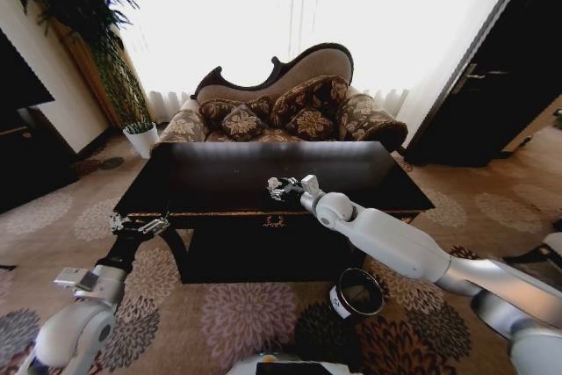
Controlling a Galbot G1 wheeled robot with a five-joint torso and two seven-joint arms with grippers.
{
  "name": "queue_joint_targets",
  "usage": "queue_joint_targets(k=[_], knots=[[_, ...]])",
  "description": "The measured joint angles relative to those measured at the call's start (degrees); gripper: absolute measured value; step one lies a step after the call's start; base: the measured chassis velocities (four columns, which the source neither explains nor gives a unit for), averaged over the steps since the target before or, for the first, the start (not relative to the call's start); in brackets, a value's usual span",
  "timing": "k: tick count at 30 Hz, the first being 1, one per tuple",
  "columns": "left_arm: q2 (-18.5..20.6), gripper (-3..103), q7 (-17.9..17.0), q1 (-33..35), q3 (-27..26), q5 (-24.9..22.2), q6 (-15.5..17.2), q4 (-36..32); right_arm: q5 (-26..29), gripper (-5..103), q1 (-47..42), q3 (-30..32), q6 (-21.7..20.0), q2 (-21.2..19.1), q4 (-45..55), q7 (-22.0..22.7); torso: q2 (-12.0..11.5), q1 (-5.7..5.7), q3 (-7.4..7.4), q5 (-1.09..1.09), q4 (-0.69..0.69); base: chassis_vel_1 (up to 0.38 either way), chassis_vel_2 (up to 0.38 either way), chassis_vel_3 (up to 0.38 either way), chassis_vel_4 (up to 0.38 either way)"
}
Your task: Move to the front of the table and place the trash on the table into the trash bin.
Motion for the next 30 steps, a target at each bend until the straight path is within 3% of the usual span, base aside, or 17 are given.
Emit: queue_joint_targets(k=[3, 5, 8, 10, 14, 21, 30], knots=[[0.0, 100, 0.0, 0.0, 0.0, 0.0, 0.0, 0.0, 0.0, 37, -0.4, 0.5, 0.0, -0.3, 0.4, 0.0, 0.0, 0.00, 0.00, 0.00, 0.00, 0.000, 0.000, 0.000, 0.000], [0.0, 100, 0.0, 0.0, 0.0, 0.0, 0.0, 0.0, 0.0, 37, -0.5, 0.6, 0.0, -0.4, 0.5, 0.0, 0.0, 0.00, 0.00, 0.00, 0.00, 0.000, 0.000, 0.000, 0.000], [0.0, 100, 0.0, 0.0, 0.0, 0.0, 0.0, 0.0, 0.2, 21, -0.8, 1.0, 0.0, -0.6, 0.9, 0.0, 0.0, 0.00, 0.00, 0.00, 0.00, 0.000, 0.000, 0.000, 0.000], [0.0, 100, 0.0, 0.0, 0.0, 0.0, 0.0, 0.0, 0.2, 21, -0.8, 1.1, 0.0, -0.7, 1.1, 0.0, 0.0, 0.00, 0.00, 0.00, 0.00, 0.000, 0.000, 0.000, 0.000], [0.0, 100, 0.0, 0.0, 0.0, 0.0, 0.0, 0.0, 0.8, 2, -1.2, 1.6, -0.1, -1.3, 2.0, 0.1, 0.0, 0.00, 0.00, 0.00, 0.00, 0.000, 0.000, 0.000, 0.000], [0.0, 100, 0.0, 0.0, 0.0, 0.0, 0.0, 0.0, 1.2, 0, -2.5, 3.1, -0.1, -2.3, 3.3, 0.5, 0.0, 0.00, 0.01, 0.00, 0.00, 0.000, 0.000, 0.000, 0.000], [0.0, 100, 0.0, 0.0, 0.0, 0.0, 0.0, 0.0, 0.9, 0, -11.0, 10.8, -0.1, -5.4, 7.4, 0.8, 0.0, 0.00, 0.00, 0.01, 0.00, 0.000, 0.000, 0.000, 0.000]])
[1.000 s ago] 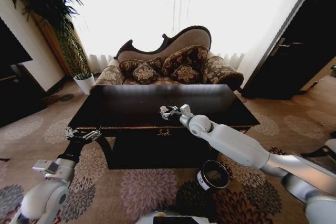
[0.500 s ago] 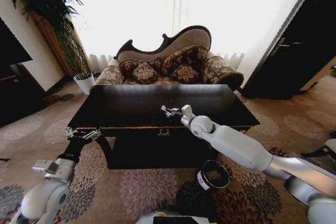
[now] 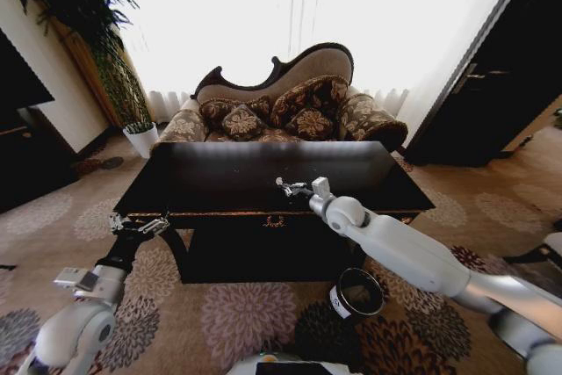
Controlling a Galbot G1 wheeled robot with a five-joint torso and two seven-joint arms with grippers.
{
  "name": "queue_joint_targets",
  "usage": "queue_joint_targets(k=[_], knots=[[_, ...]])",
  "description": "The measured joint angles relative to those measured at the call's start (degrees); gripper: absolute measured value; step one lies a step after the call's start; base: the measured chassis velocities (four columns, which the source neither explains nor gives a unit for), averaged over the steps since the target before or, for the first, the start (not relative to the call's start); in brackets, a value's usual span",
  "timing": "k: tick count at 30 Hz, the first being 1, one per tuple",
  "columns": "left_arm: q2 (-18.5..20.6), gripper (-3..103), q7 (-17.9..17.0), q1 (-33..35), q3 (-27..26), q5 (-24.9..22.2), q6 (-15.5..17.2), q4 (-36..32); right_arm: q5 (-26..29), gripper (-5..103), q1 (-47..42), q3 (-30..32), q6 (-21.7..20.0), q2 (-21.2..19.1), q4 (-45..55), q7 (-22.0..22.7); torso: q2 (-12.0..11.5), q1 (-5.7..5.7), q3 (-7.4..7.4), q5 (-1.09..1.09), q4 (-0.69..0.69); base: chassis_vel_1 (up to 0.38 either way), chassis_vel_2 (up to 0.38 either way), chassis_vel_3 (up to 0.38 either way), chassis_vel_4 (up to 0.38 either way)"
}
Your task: Move to the front of the table and place the trash on the table into the trash bin.
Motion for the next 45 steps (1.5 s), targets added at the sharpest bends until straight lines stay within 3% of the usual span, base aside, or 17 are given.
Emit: queue_joint_targets(k=[4, 7, 10, 16, 20, 24, 29, 32, 39, 44, 45], knots=[[0.0, 100, 0.0, 0.0, 0.0, 0.0, 0.0, 0.0, -1.6, 0, -6.2, 6.5, 0.9, -2.9, 2.8, -0.3, 0.0, 0.00, 0.00, 0.00, -0.01, 0.000, 0.000, 0.000, 0.000], [0.0, 100, 0.0, 0.0, 0.0, 0.0, 0.0, 0.0, -2.9, 0, -8.6, 9.6, 1.8, -3.5, 3.5, -0.5, 0.0, 0.00, 0.00, -0.01, 0.00, 0.000, 0.000, 0.000, 0.000], [0.0, 100, 0.0, 0.0, 0.0, 0.0, 0.0, 0.0, -6.3, 0, -15.7, 18.0, 3.4, -4.2, 5.3, -1.4, 0.0, 0.00, 0.00, 0.00, 0.00, 0.000, 0.000, 0.000, 0.000], [0.0, 100, 0.0, 0.0, 0.0, 0.0, 0.0, 0.0, -9.3, 0, -26.8, 28.4, 5.0, -3.8, 8.2, -2.4, 0.0, 0.00, 0.00, 0.01, -0.02, 0.000, 0.000, 0.000, 0.000], [0.0, 100, 0.0, 0.0, 0.0, 0.0, 0.0, 0.0, -12.0, 0, -33.3, 35.3, 7.7, -1.8, 10.0, -2.5, 0.0, 0.00, 0.00, 0.01, -0.01, 0.000, 0.000, 0.000, 0.000], [0.0, 100, 0.0, 0.0, 0.0, 0.0, 0.0, 0.0, -18.9, 0, -42.6, 43.5, 13.7, 2.5, 11.3, -4.1, 0.0, 0.00, 0.00, -0.02, 0.00, 0.000, 0.000, 0.000, 0.000], [0.0, 100, 0.0, 0.0, 0.0, 0.0, 0.0, 0.0, -20.9, 0, -48.2, 47.5, 16.0, 5.5, 12.5, -4.4, 0.0, -0.01, 0.00, 0.00, -0.01, 0.000, 0.000, 0.000, 0.000], [0.0, 100, 0.0, 0.0, 0.0, 0.0, 0.0, 0.0, -23.8, 0, -53.9, 51.9, 20.5, 9.4, 13.1, -4.8, 0.0, -0.01, 0.00, -0.02, 0.00, 0.000, 0.000, 0.000, 0.000], [0.0, 100, 0.0, 0.0, 0.0, 0.0, 0.0, 0.0, -25.5, 0, -58.1, 56.0, 24.2, 12.9, 13.3, -5.1, 0.0, 0.00, 0.00, -0.01, -0.01, 0.000, 0.000, 0.000, 0.000], [0.0, 100, 0.0, 0.0, 0.0, 0.0, 0.0, 0.0, -25.8, 0, -62.7, 61.8, 31.3, 20.4, 11.0, -7.5, 0.0, 0.00, 0.00, -0.01, 0.00, 0.000, 0.000, 0.000, 0.000], [0.0, 100, 0.0, 0.0, 0.0, 0.0, 0.0, 0.0, -25.8, 0, -62.7, 61.8, 31.3, 20.4, 11.0, -7.5, 0.0, 0.00, 0.00, -0.01, 0.00, 0.000, 0.000, 0.000, 0.000]])
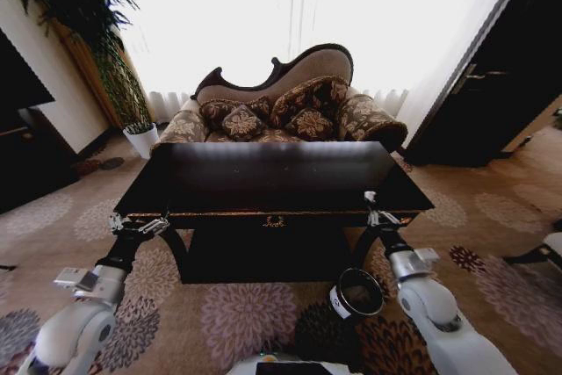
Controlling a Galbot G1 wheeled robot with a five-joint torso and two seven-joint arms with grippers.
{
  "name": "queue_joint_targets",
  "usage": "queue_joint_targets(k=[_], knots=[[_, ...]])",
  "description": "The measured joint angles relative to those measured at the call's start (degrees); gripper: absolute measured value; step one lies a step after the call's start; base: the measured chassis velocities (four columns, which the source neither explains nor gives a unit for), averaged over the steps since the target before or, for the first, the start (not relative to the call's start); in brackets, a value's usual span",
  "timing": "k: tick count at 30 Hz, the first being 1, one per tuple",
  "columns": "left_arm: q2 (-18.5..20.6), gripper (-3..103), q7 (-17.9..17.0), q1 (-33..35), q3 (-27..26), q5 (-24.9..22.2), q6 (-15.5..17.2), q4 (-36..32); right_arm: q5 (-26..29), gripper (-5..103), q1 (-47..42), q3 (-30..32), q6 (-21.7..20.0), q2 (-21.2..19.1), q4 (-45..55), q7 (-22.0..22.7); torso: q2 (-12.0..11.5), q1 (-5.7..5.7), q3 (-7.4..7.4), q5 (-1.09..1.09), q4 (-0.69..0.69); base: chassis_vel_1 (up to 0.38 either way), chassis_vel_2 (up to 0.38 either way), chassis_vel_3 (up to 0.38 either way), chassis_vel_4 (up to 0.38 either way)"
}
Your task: Move to the front of the table and place the trash on the table into the trash bin.
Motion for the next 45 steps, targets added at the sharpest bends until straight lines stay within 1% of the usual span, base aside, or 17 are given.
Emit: queue_joint_targets(k=[3, 5, 6, 10, 13, 18, 22, 26, 27, 29, 31, 33, 34, 36, 37, 41, 45], knots=[[0.0, 100, 0.0, 0.0, 0.0, 0.0, 0.0, 0.0, -0.5, 0, -1.6, 0.5, 2.7, 4.5, -1.9, -0.8, 0.0, 0.00, 0.00, 0.01, 0.00, 0.000, 0.000, 0.000, 0.000], [0.0, 100, 0.0, 0.0, 0.0, 0.0, 0.0, 0.0, -3.0, 0, -2.6, 1.0, 6.2, 7.8, -5.9, -2.0, 0.0, -0.01, 0.00, 0.00, 0.00, 0.000, 0.000, 0.000, 0.000], [0.0, 100, 0.0, 0.0, 0.0, 0.0, 0.0, 0.0, -3.0, 0, -2.6, 1.0, 6.2, 7.8, -5.9, -2.0, 0.0, -0.01, 0.00, 0.00, 0.00, 0.000, 0.000, 0.000, 0.000], [0.0, 100, 0.0, 0.0, 0.0, 0.0, 0.0, 0.0, -4.1, 0, -3.1, 1.3, 9.0, 9.7, -10.4, -2.8, 0.0, 0.00, 0.00, 0.00, 0.00, 0.000, 0.000, 0.000, 0.000], [0.0, 100, 0.0, 0.0, 0.0, 0.0, 0.0, 0.0, -4.7, 0, -2.8, 0.7, 10.9, 10.6, -15.4, -2.9, 0.0, 0.00, 0.00, -0.01, 0.00, 0.000, 0.000, 0.000, 0.000], [0.0, 100, 0.0, 0.0, 0.0, 0.0, 0.0, 0.0, -6.2, 0, -1.3, -1.4, 11.5, 10.9, -21.7, -2.0, 0.0, 0.00, 0.00, 0.00, 0.00, 0.000, 0.000, 0.000, 0.000], [0.0, 100, 0.0, 0.0, 0.0, 0.0, 0.0, 0.0, -9.6, 0, 2.7, -4.6, 12.3, 10.6, -31.8, -1.2, 0.0, 0.01, 0.00, 0.02, 0.00, 0.000, 0.000, 0.000, 0.000], [0.0, 100, 0.0, 0.0, 0.0, 0.0, 0.0, 0.0, -11.2, 0, 5.0, -6.1, 12.4, 10.0, -36.2, -0.3, 0.0, 0.01, 0.00, 0.01, 0.00, 0.000, 0.000, 0.000, 0.000], [0.0, 100, 0.0, 0.0, 0.0, 0.0, 0.0, 0.0, -13.5, 0, 7.7, -6.9, 12.7, 9.5, -41.6, 0.4, 0.0, 0.01, 0.00, 0.00, 0.00, 0.000, 0.000, 0.000, 0.000], [0.0, 100, 0.0, 0.0, 0.0, 0.0, 0.0, 0.0, -14.2, 0, 8.6, -7.1, 12.8, 9.4, -43.5, 0.6, 0.0, 0.01, 0.00, 0.00, 0.00, 0.000, 0.000, 0.000, 0.000], [0.0, 100, 0.0, 0.0, 0.0, 0.0, 0.0, 0.0, -15.2, 0, 11.0, -7.6, 12.9, 9.1, -48.5, 1.1, 0.0, 0.01, 0.01, 0.02, 0.00, 0.000, 0.000, 0.000, 0.000], [0.0, 100, 0.0, 0.0, 0.0, 0.0, 0.0, 0.0, -15.3, 0, 12.2, -7.9, 12.8, 8.9, -51.1, 1.4, 0.0, 0.01, 0.01, 0.02, 0.00, 0.000, 0.000, 0.000, 0.000], [0.0, 100, 0.0, 0.0, 0.0, 0.0, 0.0, 0.0, -15.2, 0, 16.4, -8.3, 12.3, 7.6, -58.6, 2.1, 0.0, 0.01, 0.00, 0.01, 0.00, 0.000, 0.000, 0.000, 0.000], [0.0, 100, 0.0, 0.0, 0.0, 0.0, 0.0, 0.0, -14.2, 0, 18.9, -8.6, 11.9, 6.3, -63.1, 2.5, 0.0, 0.01, 0.00, 0.01, 0.01, 0.000, 0.000, 0.000, 0.000], [0.0, 100, 0.0, 0.0, 0.0, 0.0, 0.0, 0.0, -14.2, 0, 18.9, -8.6, 11.9, 6.3, -63.1, 2.5, 0.0, 0.01, 0.00, 0.01, 0.01, 0.000, 0.000, 0.000, 0.000], [0.0, 100, 0.0, 0.0, 0.0, 0.0, 0.0, 0.0, -13.9, 0, 22.4, -9.3, 11.5, 4.3, -70.3, 2.9, 0.0, 0.01, 0.01, 0.01, -0.01, 0.000, 0.000, 0.000, 0.000], [0.0, 100, 0.0, 0.0, 0.0, 0.0, 0.0, 0.0, -13.7, 0, 23.7, -9.3, 10.9, 4.1, -72.6, 2.9, 0.0, 0.01, 0.01, 0.01, 0.00, 0.000, 0.000, 0.000, 0.000]])
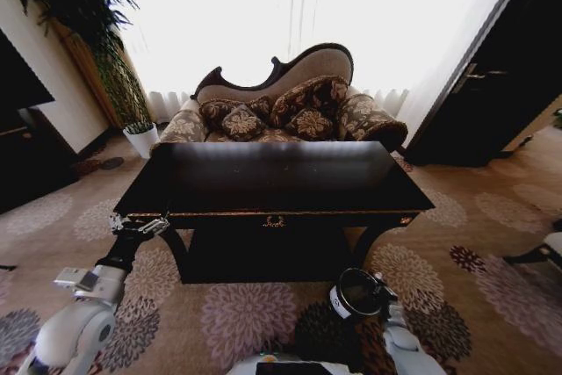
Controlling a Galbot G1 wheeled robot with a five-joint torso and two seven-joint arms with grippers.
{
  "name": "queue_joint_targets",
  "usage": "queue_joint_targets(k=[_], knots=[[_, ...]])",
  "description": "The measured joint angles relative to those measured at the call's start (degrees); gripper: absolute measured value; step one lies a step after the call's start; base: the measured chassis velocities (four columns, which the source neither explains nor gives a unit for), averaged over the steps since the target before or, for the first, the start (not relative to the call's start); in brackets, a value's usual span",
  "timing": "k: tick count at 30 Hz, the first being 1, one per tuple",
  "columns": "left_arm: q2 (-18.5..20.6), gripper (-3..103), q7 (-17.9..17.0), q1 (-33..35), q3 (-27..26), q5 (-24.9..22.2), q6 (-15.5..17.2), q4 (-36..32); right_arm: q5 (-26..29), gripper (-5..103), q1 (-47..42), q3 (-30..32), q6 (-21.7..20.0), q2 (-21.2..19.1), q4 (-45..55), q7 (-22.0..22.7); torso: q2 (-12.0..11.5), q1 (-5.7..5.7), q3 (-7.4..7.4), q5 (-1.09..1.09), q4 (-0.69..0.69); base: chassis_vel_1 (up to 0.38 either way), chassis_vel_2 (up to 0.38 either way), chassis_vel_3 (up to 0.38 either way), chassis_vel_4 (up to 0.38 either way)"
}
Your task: Move to the front of the table and place the trash on the table into the trash bin.
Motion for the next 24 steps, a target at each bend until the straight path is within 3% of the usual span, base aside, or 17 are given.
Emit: queue_joint_targets(k=[7, 9, 12, 16, 24], knots=[[0.0, 100, 0.0, 0.0, 0.0, 0.0, 0.0, 0.0, 0.4, -3, 1.2, -0.1, -0.3, 0.3, -2.2, -0.2, 0.0, 0.00, 0.00, 0.00, 0.00, 0.000, 0.000, 0.000, 0.000], [0.0, 100, 0.0, 0.0, 0.0, 0.0, 0.0, 0.0, 0.5, 1, 1.1, -0.1, -0.4, 0.4, -2.1, -0.3, 0.0, 0.00, 0.00, 0.00, 0.00, 0.000, 0.000, 0.000, 0.000], [0.0, 100, 0.0, 0.0, 0.0, 0.0, 0.0, 0.0, 0.5, 17, 0.8, -0.1, -0.4, 0.9, -1.5, -0.6, 0.0, 0.00, 0.00, -0.01, 0.00, 0.000, 0.000, 0.000, 0.000], [0.0, 100, 0.0, 0.0, 0.0, 0.0, 0.0, 0.0, 0.5, 27, 0.6, -0.1, -0.7, 1.4, -0.7, -0.7, 0.0, 0.00, 0.00, -0.01, 0.00, 0.000, 0.000, 0.000, 0.000], [0.0, 100, 0.0, 0.0, 0.0, 0.0, 0.0, 0.0, 0.6, 60, 0.5, -0.1, -1.1, 1.7, -0.1, -0.7, 0.0, 0.00, 0.00, -0.01, -0.01, 0.000, 0.000, 0.000, 0.000]])
